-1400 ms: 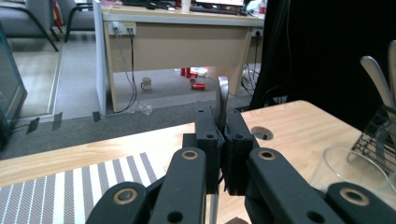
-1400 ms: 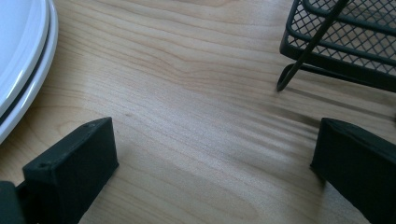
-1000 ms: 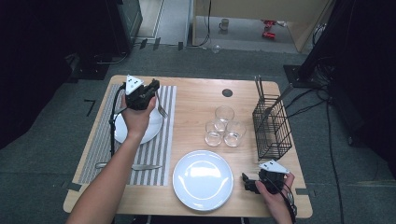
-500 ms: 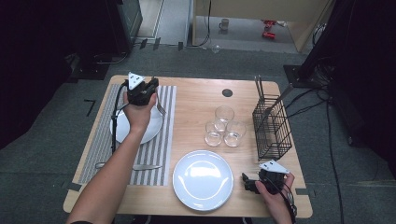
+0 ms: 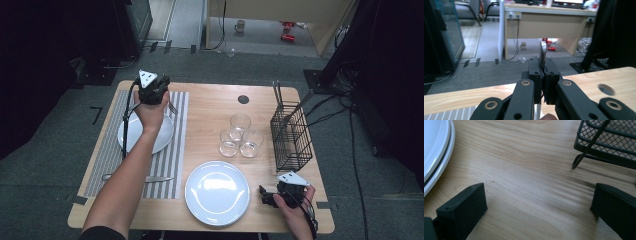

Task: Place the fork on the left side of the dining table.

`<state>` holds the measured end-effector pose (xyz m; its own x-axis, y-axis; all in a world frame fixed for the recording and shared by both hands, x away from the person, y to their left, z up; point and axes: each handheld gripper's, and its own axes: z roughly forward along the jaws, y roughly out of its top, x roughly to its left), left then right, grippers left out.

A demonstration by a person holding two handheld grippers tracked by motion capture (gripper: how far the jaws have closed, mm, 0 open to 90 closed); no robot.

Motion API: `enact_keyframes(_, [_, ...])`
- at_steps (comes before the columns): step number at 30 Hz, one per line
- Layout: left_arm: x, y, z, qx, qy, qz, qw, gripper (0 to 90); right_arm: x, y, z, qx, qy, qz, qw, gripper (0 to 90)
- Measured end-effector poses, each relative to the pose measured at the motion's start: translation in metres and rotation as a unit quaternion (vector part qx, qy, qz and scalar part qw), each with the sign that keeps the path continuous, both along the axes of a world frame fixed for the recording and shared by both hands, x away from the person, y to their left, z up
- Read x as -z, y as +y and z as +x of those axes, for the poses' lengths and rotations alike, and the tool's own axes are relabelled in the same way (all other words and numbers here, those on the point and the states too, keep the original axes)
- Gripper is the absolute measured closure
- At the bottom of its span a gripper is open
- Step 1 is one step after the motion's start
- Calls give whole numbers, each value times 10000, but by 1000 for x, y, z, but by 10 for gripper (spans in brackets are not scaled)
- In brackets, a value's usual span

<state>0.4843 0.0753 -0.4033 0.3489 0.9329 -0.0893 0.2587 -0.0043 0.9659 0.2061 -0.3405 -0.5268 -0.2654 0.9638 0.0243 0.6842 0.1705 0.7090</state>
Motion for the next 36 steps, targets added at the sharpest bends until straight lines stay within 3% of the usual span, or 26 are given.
enact_keyframes(7, [6,-3,21,-184,18,-121,9998,884,0,0,0,6,3,3,10000,0])
enact_keyframes(13, [13,-13,32,-217,44,-59,9997,883,0,0,0,3,-1,-1,10000,0])
enact_keyframes(16, [20,-13,37,-257,165,-134,9994,883,0,0,0,6,2,1,10000,0])
enact_keyframes(22, [22,-8,36,-176,212,-92,9996,882,0,0,0,7,2,1,10000,0])
enact_keyframes(27, [22,2,37,-98,355,-229,9991,882,0,0,0,7,1,1,10000,0])
enact_keyframes(36, [21,8,34,86,438,-162,9989,877,0,0,0,10,9,9,10000,0])
